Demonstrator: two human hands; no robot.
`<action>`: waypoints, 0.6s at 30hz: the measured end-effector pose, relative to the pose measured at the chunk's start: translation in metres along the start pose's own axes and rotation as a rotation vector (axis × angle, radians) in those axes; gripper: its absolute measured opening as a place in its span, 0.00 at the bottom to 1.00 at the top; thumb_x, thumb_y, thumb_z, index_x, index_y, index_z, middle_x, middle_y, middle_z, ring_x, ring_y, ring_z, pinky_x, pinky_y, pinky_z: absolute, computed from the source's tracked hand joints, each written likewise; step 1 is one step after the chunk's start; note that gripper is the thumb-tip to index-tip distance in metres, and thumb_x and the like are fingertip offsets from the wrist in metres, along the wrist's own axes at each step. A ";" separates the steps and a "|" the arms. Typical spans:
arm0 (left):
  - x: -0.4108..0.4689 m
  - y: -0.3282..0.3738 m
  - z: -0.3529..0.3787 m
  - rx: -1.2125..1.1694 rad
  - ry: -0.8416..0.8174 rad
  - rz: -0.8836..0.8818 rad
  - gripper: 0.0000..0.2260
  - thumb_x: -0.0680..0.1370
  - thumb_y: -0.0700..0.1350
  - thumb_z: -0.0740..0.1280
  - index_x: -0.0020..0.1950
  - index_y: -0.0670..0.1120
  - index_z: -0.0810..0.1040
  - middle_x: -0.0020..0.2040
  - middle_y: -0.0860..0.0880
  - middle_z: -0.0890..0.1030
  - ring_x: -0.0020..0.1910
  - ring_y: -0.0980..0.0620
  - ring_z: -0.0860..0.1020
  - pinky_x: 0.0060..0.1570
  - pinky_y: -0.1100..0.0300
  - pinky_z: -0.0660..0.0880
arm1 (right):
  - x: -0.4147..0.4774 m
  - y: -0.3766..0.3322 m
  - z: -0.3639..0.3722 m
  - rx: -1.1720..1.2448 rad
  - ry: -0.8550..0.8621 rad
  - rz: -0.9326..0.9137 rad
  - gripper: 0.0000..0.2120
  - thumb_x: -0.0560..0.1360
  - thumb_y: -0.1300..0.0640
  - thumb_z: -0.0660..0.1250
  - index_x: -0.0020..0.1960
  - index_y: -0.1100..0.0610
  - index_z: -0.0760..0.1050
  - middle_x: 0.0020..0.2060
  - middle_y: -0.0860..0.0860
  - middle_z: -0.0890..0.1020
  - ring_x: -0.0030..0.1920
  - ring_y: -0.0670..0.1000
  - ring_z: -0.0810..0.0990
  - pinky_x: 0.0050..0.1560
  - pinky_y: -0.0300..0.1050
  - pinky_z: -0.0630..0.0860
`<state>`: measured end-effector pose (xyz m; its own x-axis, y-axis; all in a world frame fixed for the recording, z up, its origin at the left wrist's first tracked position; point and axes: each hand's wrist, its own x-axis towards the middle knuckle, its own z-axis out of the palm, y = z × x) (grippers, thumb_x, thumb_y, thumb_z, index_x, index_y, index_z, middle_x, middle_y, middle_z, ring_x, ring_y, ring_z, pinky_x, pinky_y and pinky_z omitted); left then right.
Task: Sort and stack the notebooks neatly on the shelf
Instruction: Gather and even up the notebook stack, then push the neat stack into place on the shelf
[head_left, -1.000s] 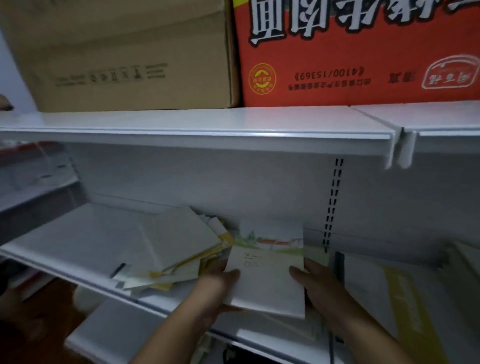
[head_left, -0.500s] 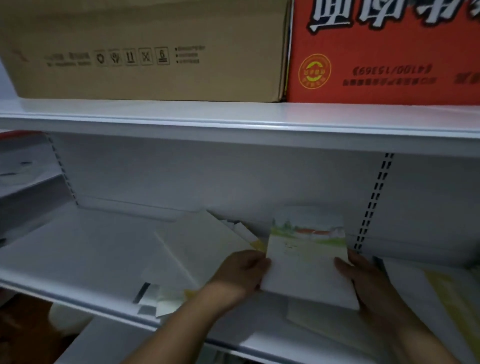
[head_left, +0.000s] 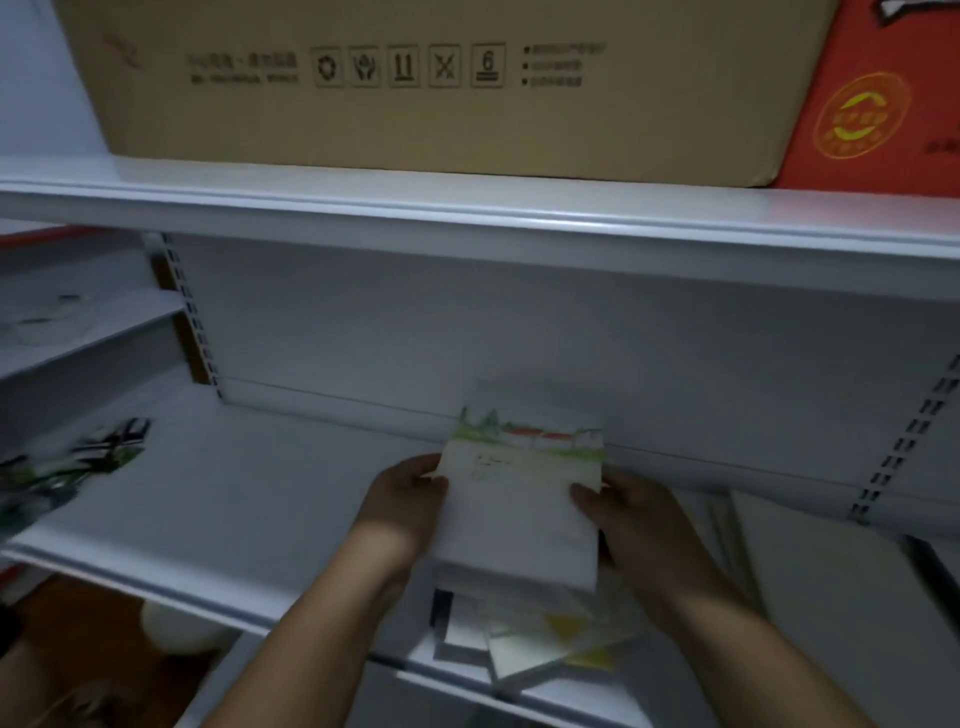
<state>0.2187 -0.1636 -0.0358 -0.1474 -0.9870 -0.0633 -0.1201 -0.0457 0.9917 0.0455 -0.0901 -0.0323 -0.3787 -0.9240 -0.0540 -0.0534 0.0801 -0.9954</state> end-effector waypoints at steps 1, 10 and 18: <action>0.003 0.001 -0.016 -0.007 0.048 0.004 0.14 0.78 0.32 0.56 0.56 0.44 0.78 0.48 0.42 0.80 0.40 0.49 0.79 0.41 0.61 0.78 | 0.003 -0.006 0.017 -0.034 -0.038 -0.031 0.12 0.75 0.68 0.62 0.47 0.53 0.78 0.43 0.51 0.83 0.45 0.56 0.83 0.50 0.56 0.80; 0.032 -0.033 -0.129 0.263 0.336 -0.049 0.13 0.77 0.31 0.59 0.57 0.36 0.79 0.45 0.46 0.76 0.36 0.49 0.74 0.43 0.59 0.71 | 0.015 0.000 0.157 -0.578 -0.378 0.061 0.26 0.75 0.61 0.59 0.73 0.58 0.60 0.71 0.53 0.66 0.69 0.54 0.68 0.67 0.40 0.67; 0.057 -0.081 -0.151 0.757 0.190 -0.172 0.13 0.77 0.41 0.60 0.57 0.42 0.80 0.61 0.41 0.78 0.59 0.42 0.76 0.56 0.58 0.72 | 0.009 0.008 0.186 -0.697 -0.414 0.211 0.21 0.74 0.56 0.61 0.66 0.61 0.67 0.65 0.57 0.72 0.61 0.57 0.74 0.51 0.39 0.72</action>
<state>0.3687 -0.2391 -0.1024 0.0954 -0.9881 -0.1203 -0.7700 -0.1498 0.6202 0.2136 -0.1678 -0.0553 -0.0821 -0.9156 -0.3936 -0.6300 0.3537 -0.6914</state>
